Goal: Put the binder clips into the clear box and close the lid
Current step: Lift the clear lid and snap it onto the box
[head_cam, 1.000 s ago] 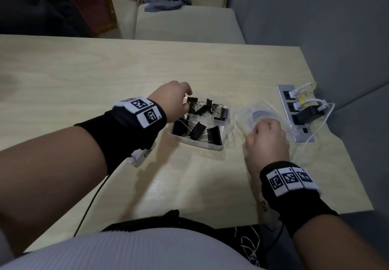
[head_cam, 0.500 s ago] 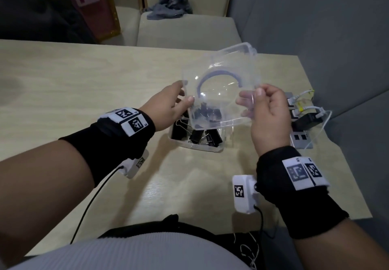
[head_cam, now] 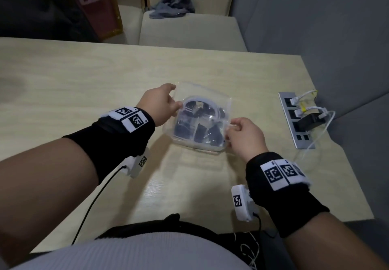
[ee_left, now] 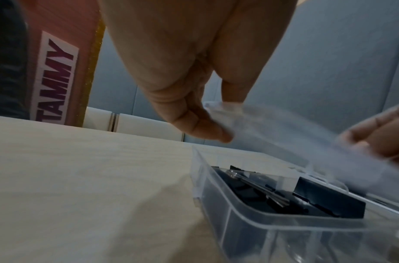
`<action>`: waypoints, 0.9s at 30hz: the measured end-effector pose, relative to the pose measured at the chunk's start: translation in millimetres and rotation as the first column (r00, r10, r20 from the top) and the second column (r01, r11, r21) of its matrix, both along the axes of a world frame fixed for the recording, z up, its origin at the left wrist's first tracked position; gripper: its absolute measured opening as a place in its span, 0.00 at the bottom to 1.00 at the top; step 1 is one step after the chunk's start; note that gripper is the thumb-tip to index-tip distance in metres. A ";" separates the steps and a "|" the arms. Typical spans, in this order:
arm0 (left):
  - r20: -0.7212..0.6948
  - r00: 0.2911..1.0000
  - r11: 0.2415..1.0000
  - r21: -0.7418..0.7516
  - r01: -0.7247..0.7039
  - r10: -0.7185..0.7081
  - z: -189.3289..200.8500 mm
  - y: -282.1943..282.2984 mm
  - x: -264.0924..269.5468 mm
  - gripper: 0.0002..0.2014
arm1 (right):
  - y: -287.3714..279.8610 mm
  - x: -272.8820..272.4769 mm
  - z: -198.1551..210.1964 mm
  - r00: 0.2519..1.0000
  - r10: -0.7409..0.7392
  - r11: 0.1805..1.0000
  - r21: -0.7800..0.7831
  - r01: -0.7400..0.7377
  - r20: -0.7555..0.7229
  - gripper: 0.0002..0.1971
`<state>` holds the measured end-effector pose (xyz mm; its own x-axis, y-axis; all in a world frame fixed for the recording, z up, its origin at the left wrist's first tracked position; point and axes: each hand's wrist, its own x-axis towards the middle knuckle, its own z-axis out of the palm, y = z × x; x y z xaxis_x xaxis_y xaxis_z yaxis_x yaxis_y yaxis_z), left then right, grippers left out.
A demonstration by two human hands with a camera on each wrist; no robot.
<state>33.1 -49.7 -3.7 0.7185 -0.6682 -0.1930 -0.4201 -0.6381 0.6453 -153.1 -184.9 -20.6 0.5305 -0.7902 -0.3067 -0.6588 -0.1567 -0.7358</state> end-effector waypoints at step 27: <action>0.153 0.968 0.938 0.315 0.144 -0.200 -14.2 -9.2 -10.3 0.18 | 3.1 6.4 -9.4 1.000 -0.022 0.996 -0.085 0.021 -0.015 0.20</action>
<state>22.8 -58.9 -17.9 0.6387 -0.7161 -0.2816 -0.6317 -0.6969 0.3396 -146.7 -181.9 -30.0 0.5086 -0.8249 -0.2465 -0.6744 -0.2038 -0.7097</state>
